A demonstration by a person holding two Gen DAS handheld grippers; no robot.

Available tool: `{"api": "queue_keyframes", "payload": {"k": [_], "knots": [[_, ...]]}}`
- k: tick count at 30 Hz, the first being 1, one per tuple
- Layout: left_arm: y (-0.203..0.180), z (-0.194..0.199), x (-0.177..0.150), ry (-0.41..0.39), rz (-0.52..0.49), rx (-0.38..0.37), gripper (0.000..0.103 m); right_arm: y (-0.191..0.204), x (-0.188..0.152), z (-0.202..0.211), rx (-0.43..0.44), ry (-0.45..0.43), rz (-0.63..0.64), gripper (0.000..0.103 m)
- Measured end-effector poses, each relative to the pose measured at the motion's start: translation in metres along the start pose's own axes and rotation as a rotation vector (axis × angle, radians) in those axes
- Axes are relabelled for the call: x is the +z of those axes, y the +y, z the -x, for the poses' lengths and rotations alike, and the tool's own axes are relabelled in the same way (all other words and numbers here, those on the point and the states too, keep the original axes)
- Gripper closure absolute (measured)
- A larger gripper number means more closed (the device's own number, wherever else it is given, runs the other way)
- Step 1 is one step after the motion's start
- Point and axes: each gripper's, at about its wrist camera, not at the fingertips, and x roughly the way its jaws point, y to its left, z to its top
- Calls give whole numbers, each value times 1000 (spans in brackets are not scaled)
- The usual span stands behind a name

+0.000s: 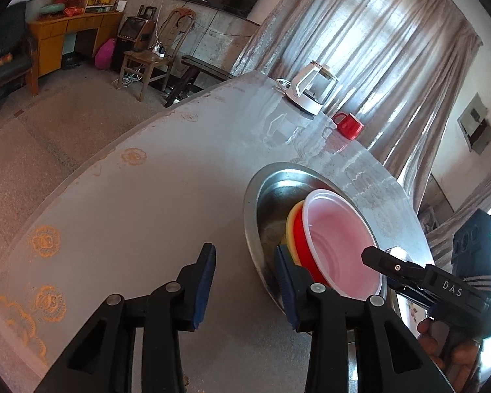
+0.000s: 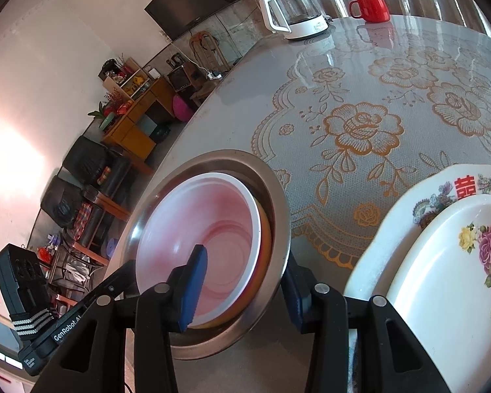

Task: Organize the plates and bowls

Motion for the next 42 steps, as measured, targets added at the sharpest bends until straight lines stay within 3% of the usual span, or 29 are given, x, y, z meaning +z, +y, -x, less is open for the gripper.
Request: {"api": "queue_keyframes", "payload": {"k": [10,13,15,18,25,29,35,42], "knots": [[13,17,5,-22,47,-19,65,-12,4,27,19,-78,-52,57],[19,19,6,-30,49,3,66,-15,4,33,-15,-110,-43,57],[18,24,5,-58,34,11,66,-18,4,35,-40,-121,-46,71],[13,25,5,-64,-1,-13,66,-20,4,34,-56,-117,-36,80],[3,8,4,-21,-35,0,66,-8,0,18,-95,-61,35,88],[-2,-2,4,-2,-62,13,66,-4,-4,11,-103,-38,61,88],[-16,-9,2,15,-120,6,85,-3,-4,10,-94,-34,69,88],[-14,-3,-2,11,-126,-6,85,-1,-6,12,-93,-33,79,88]]}}
